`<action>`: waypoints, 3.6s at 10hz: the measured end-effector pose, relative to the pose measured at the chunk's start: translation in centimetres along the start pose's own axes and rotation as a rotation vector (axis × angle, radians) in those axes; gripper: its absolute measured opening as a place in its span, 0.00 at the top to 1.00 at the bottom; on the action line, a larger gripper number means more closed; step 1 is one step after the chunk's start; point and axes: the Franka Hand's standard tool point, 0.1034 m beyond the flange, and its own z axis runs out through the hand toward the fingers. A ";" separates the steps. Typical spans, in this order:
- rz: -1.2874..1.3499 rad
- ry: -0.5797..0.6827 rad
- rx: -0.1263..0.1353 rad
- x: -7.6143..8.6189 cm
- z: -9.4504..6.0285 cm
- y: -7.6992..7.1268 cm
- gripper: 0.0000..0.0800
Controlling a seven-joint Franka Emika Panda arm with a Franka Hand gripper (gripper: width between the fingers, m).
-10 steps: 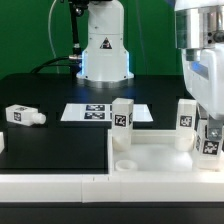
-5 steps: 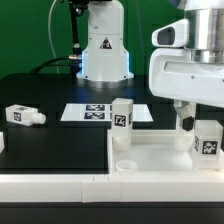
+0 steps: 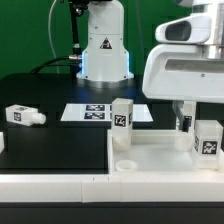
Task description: Assemble square table
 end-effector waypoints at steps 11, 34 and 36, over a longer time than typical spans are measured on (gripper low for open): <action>1.344 -0.069 0.058 -0.2 0.1 0.3 0.64; 0.915 -0.020 0.012 -0.6 0.4 0.1 0.64; 1.258 -0.057 0.059 -0.4 0.4 0.0 0.64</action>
Offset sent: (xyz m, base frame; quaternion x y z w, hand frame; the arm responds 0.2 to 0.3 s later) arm 0.0000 0.0000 0.0000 0.0000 0.0000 0.1938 0.9810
